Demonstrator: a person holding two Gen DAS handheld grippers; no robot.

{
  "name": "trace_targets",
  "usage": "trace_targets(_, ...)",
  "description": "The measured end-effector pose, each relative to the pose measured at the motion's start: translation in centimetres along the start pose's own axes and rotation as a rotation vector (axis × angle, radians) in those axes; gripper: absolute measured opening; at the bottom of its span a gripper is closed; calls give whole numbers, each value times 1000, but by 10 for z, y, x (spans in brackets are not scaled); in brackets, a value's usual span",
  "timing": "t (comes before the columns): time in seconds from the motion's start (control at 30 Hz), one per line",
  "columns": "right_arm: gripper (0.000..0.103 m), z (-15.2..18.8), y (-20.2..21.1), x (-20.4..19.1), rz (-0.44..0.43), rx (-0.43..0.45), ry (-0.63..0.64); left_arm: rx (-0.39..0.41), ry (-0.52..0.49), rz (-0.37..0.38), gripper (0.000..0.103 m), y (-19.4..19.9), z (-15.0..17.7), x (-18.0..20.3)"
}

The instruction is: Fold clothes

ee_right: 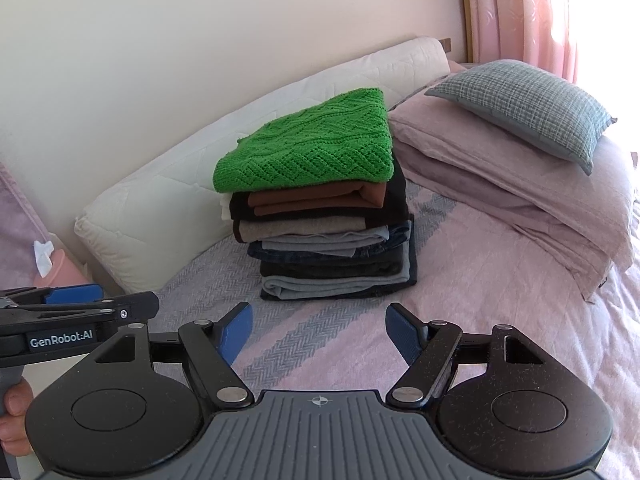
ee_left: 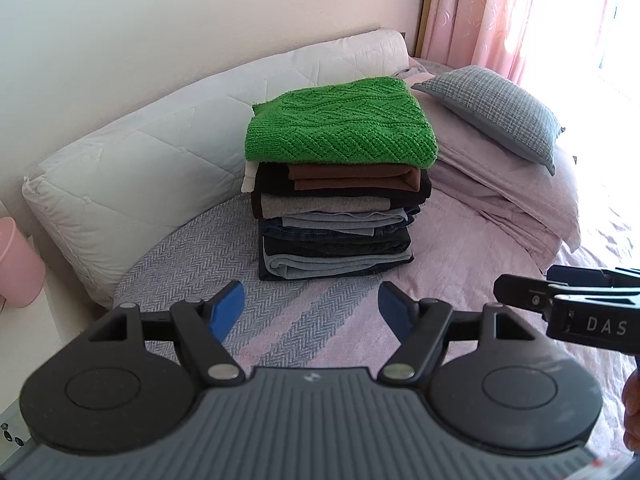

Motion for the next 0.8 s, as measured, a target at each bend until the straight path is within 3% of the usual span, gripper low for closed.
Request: trace_targets(0.8,70,11,10,3,-19,3,4,3,-9,-13,71,9,16,11)
Point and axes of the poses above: each gripper's, at about its wrist camera, not at the fingertips, and y roughly against the way its jaws point, x to its right, z to its underside, the point moved 3 cm from there along -y, roughly the way its jaws point, and after that the axes turned 9 degrees about y, right-handed, at the moved point
